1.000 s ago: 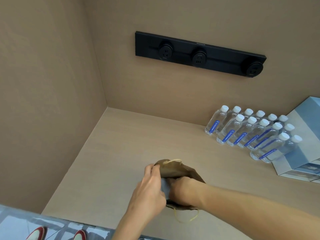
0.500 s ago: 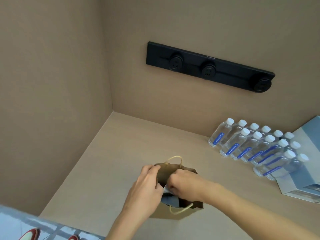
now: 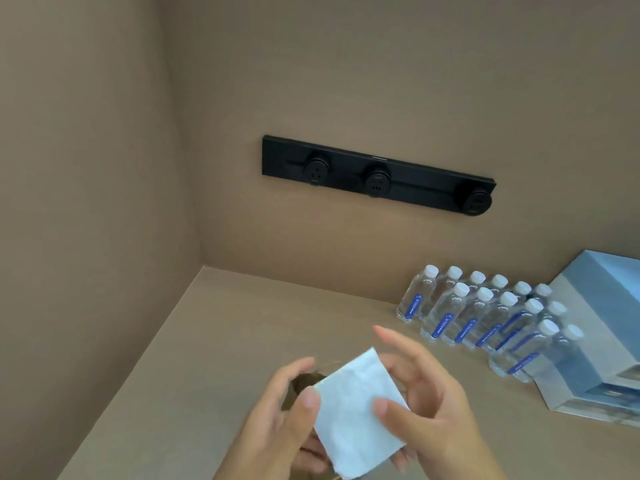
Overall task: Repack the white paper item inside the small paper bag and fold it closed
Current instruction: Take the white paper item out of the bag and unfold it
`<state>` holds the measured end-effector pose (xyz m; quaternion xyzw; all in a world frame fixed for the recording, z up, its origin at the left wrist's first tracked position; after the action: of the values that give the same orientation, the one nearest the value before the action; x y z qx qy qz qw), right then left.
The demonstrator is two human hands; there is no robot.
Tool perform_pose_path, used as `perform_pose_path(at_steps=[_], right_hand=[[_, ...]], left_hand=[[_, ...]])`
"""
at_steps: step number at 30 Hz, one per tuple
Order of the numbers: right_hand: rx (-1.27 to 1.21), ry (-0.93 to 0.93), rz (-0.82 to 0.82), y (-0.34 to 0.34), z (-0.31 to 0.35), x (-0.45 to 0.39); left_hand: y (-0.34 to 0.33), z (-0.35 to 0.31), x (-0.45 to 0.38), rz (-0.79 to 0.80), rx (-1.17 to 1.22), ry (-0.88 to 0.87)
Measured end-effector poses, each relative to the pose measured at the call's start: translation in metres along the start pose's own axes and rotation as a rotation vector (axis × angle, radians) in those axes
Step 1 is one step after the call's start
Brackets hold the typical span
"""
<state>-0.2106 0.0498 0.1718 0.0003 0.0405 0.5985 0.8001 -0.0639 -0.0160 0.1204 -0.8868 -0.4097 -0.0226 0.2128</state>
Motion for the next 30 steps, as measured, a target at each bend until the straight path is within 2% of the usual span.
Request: perform_pose_path(at_steps=[2, 6, 11, 14, 17, 20, 22, 24, 26, 28, 30], right_hand=[[-0.04, 0.019, -0.045, -0.003, -0.002, 0.006], [-0.001, 0.022, -0.127, -0.005, -0.003, 0.014], [0.17, 0.004, -0.259, 0.006, -0.002, 0.013], [0.391, 0.114, -0.306, 0.004, 0.011, 0.014], [0.542, 0.218, -0.377, 0.005, 0.023, 0.018], [0.659, 0.301, -0.333, 0.003, 0.037, 0.02], [0.807, 0.395, -0.244, -0.01, 0.051, 0.019], [0.867, 0.398, -0.188, -0.015, 0.055, 0.014], [0.73, 0.255, -0.212, -0.003, 0.047, 0.008], [0.361, 0.049, -0.198, 0.01, 0.022, 0.004], [-0.042, -0.098, -0.073, 0.0, -0.012, 0.006]], left_hand=[[-0.009, -0.014, 0.003, 0.009, 0.12, -0.132], [-0.006, -0.037, 0.006, -0.104, 0.034, -0.309], [-0.006, -0.039, 0.006, -0.102, -0.007, -0.355], [-0.004, -0.038, 0.006, -0.129, -0.051, -0.372], [0.005, -0.04, 0.008, -0.218, -0.191, -0.425], [0.006, -0.044, 0.009, -0.251, -0.462, -0.497], [-0.003, -0.045, 0.008, -0.189, -0.609, -0.517], [-0.015, -0.047, 0.004, -0.084, -0.597, -0.512], [-0.016, -0.043, -0.004, -0.046, -0.378, -0.434], [-0.009, -0.034, -0.014, -0.073, -0.12, -0.331], [-0.004, -0.019, -0.021, -0.088, 0.064, -0.253]])
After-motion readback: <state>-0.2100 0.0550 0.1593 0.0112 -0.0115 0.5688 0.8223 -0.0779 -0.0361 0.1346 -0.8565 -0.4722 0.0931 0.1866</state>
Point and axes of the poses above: each hand's wrist, its own x-axis away from the middle knuckle, its own y-axis out of the back of the hand, z = x × y, the point moved 9 cm from there along -x, towards the middle knuckle, and after that the axes turned 12 degrees about x, right-handed, at the moved point
